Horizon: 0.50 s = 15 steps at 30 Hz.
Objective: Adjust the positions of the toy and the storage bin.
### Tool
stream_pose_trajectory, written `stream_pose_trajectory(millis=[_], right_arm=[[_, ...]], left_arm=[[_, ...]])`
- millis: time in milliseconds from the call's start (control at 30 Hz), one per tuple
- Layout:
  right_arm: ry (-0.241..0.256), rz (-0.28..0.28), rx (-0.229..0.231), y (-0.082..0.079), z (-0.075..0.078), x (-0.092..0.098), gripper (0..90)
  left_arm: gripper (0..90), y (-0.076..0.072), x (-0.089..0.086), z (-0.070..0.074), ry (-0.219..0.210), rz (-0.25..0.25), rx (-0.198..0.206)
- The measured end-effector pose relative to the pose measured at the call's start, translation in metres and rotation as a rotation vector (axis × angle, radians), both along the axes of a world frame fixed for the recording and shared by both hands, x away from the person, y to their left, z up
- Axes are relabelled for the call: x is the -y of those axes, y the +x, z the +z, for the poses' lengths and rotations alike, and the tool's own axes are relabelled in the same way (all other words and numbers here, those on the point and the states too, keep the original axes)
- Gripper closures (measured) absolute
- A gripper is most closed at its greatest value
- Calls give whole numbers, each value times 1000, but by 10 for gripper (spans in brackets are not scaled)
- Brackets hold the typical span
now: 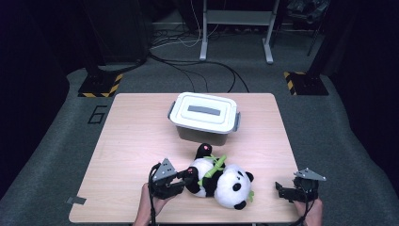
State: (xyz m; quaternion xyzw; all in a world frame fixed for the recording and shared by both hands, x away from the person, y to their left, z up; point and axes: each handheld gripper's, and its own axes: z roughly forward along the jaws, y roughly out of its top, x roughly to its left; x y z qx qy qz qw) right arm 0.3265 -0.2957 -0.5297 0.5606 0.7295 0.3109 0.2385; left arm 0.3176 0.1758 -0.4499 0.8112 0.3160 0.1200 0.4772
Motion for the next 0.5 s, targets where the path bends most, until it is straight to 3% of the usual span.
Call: stream_pose_trajectory(millis=[367,500], right_arm=[[1,0,0,0,0,0,4],[0,0,0,0,0,0,5]], left_arm=[[686,0,-24,0,-1,40,-5],[687,-1,-34,-1,-19,54,-12]])
